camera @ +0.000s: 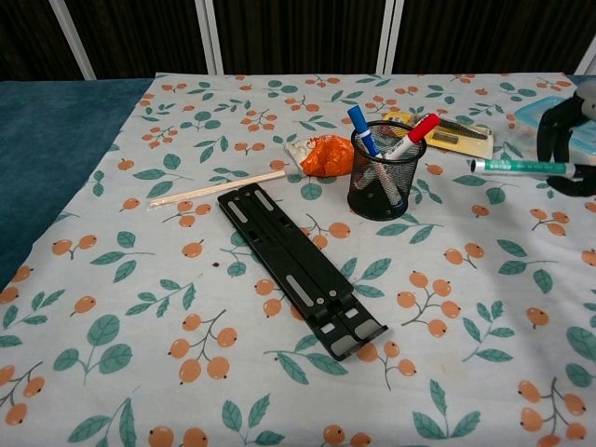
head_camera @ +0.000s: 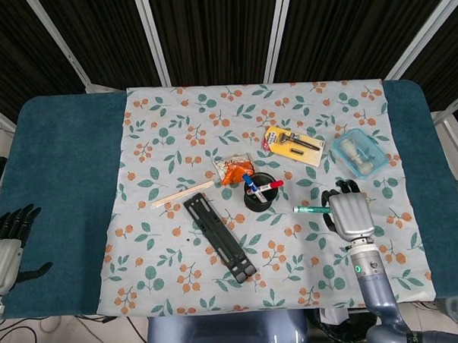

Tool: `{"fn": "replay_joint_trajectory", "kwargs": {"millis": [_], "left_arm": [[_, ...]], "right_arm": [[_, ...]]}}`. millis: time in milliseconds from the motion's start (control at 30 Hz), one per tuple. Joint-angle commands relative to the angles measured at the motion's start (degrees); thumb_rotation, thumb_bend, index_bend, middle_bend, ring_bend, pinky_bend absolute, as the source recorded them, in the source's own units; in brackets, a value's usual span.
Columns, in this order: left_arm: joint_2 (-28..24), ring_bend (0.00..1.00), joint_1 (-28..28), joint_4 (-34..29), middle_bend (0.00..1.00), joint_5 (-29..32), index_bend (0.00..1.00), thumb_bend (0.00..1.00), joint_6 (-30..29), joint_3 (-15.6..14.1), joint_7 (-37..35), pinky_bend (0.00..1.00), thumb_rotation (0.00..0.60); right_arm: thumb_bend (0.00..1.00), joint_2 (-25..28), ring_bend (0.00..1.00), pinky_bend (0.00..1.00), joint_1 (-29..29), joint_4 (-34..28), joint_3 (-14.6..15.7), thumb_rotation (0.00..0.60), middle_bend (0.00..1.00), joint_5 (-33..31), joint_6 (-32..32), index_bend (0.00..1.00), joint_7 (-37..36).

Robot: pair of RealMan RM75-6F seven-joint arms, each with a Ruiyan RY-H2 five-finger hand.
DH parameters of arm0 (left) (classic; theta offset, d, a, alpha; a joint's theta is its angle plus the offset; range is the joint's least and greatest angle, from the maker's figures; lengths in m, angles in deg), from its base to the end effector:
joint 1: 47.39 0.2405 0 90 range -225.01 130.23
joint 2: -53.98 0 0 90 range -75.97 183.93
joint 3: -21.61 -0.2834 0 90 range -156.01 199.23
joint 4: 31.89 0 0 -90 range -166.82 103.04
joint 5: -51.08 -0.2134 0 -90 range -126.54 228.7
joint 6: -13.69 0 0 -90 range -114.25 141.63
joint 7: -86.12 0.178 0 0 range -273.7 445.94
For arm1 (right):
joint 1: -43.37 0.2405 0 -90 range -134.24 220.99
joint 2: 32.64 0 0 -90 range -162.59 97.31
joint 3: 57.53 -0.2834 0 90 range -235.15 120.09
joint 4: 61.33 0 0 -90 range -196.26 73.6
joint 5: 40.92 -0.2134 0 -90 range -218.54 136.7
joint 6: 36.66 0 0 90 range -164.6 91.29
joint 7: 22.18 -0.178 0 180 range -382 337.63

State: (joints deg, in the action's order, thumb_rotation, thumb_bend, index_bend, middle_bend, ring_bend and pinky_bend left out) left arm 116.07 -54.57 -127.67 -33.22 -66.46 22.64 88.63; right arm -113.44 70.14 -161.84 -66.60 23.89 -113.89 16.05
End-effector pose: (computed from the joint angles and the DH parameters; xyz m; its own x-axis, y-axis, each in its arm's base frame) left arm -0.3318 0.2221 0.1566 0.4133 0.1059 0.9044 0.9103 -0.0232 -0.4133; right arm -0.2181 -0.3300 0.0591 0.5534 -0.0372 0.8321 -0.8301 -0.1059 0.5474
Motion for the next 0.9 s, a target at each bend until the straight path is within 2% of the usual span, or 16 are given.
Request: {"fn": "replay_joint_trajectory", "kwargs": {"millis": [33, 267, 600, 900], "left_arm": [[-0.01, 0.00, -0.04, -0.05, 0.00, -0.01, 0.00, 0.03, 0.09, -0.03, -0.06, 0.00, 0.600], [-0.13, 0.00, -0.06, -0.12, 0.00, -0.19, 0.00, 0.03, 0.15, -0.11, -0.57, 0.00, 0.600], [-0.60, 0.00, -0.32, -0.58, 0.00, 0.47, 0.00, 0.03, 1.09, -0.15, -0.71, 0.00, 0.600], [-1.06, 0.00, -0.68, -1.30, 0.00, 1.07, 0.00, 0.03, 2.12, -0.17, -0.88, 0.00, 0.600]], "right_arm": [[0.58, 2.62, 0.25, 0.22, 1.88, -0.51, 0.04, 0.600, 0.54, 8.78, -2.99, 0.65, 3.22], [0.58, 3.45, 0.25, 0.22, 6.14, 4.26, -1.28, 0.600, 0.54, 18.39, -3.47, 0.65, 11.46], [0.58, -2.56, 0.24, 0.22, 10.86, 16.03, -2.77, 0.600, 0.53, 22.59, -1.85, 0.65, 22.64], [0.58, -7.73, 0.24, 0.22, 11.86, 23.68, -0.20, 0.600, 0.52, 25.46, -0.51, 0.65, 26.52]]}}
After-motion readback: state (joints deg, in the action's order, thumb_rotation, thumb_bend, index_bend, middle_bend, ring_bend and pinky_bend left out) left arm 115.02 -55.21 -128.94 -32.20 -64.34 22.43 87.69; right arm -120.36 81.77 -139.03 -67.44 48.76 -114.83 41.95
